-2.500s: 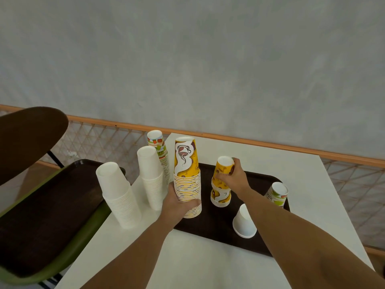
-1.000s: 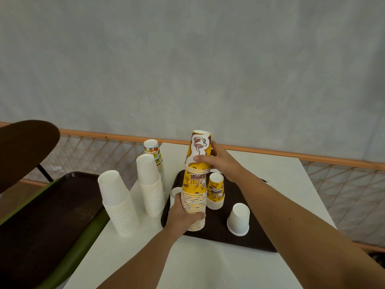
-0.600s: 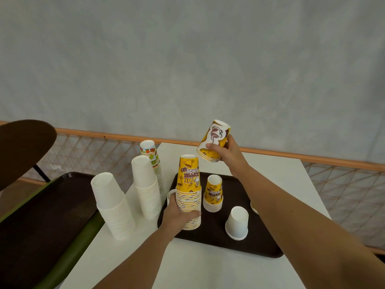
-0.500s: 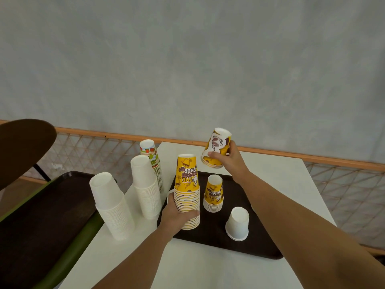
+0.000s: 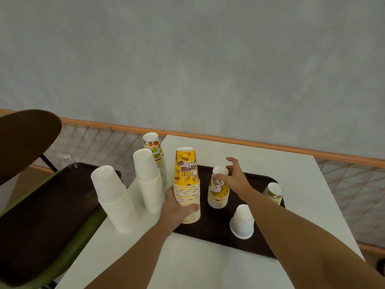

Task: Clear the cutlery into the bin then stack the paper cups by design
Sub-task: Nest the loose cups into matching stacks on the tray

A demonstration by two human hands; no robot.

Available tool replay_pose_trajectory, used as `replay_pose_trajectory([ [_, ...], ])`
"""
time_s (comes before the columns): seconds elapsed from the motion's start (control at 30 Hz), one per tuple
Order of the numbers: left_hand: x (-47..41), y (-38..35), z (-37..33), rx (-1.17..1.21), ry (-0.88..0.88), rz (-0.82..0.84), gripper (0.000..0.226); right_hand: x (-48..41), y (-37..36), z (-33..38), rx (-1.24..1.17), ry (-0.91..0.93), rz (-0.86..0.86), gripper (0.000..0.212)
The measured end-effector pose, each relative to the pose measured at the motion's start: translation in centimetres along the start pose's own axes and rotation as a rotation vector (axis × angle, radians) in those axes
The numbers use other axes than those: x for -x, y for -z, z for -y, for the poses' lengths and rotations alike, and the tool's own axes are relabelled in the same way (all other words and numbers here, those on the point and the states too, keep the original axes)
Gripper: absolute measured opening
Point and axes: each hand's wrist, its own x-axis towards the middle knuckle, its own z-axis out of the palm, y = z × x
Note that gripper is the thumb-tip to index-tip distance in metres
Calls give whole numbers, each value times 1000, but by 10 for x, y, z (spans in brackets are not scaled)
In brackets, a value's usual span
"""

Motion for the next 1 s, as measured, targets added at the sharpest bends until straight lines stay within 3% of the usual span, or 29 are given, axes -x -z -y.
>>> replay_pose_trajectory([
  [0.13, -2, -3, -1, -24, 4, 12, 90, 1, 4, 11, 42, 24, -18, 77],
  [0.33, -2, -10, -8, -27, -13, 14, 86, 7, 9, 38, 69, 143, -100, 54],
  [0.7, 4, -15, -18, -62, -68, 55, 92, 31, -18, 68, 104, 159, 248, 69],
  [1.0, 11, -9, -16, -98, -86, 62, 90, 33, -23, 73, 81, 147, 257, 71],
])
